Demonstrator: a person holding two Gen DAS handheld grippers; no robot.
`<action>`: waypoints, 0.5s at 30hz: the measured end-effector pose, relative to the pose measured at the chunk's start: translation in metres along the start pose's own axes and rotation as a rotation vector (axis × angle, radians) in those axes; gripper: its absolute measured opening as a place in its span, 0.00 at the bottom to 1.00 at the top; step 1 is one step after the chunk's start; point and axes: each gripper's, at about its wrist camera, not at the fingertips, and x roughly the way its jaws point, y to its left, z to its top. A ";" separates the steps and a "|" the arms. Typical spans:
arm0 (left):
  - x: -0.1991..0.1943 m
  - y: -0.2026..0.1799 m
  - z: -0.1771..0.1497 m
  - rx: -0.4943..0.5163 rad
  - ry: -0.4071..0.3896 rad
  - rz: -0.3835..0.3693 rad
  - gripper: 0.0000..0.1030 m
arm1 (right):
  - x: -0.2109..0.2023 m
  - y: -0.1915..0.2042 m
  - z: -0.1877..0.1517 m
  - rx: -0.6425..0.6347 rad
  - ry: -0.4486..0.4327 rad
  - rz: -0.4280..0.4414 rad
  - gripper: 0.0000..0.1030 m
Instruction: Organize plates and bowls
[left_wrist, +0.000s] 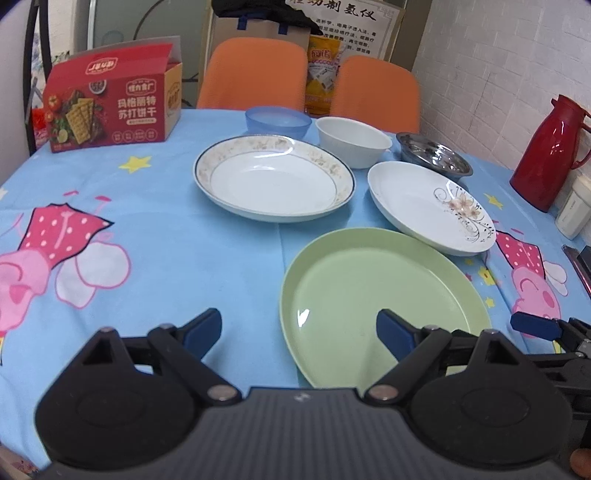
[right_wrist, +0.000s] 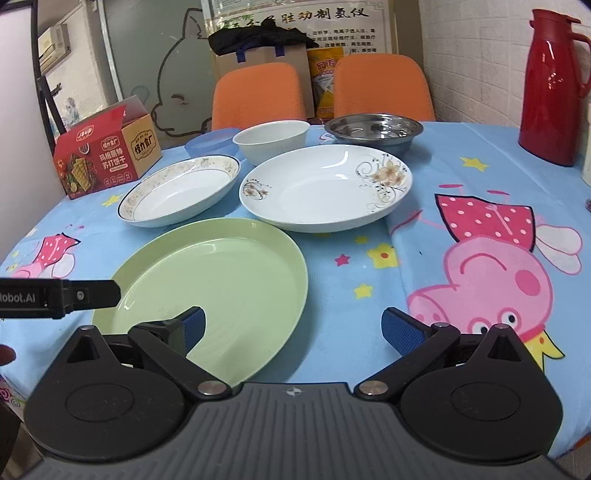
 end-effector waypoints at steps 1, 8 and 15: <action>0.003 -0.001 0.000 0.020 0.006 -0.005 0.86 | 0.004 0.003 0.001 -0.018 0.008 0.009 1.00; 0.016 0.003 -0.002 0.057 0.033 -0.072 0.84 | 0.021 0.011 -0.002 -0.072 0.023 0.053 1.00; 0.025 -0.006 -0.002 0.103 0.058 -0.089 0.78 | 0.024 0.016 -0.002 -0.155 0.042 0.041 1.00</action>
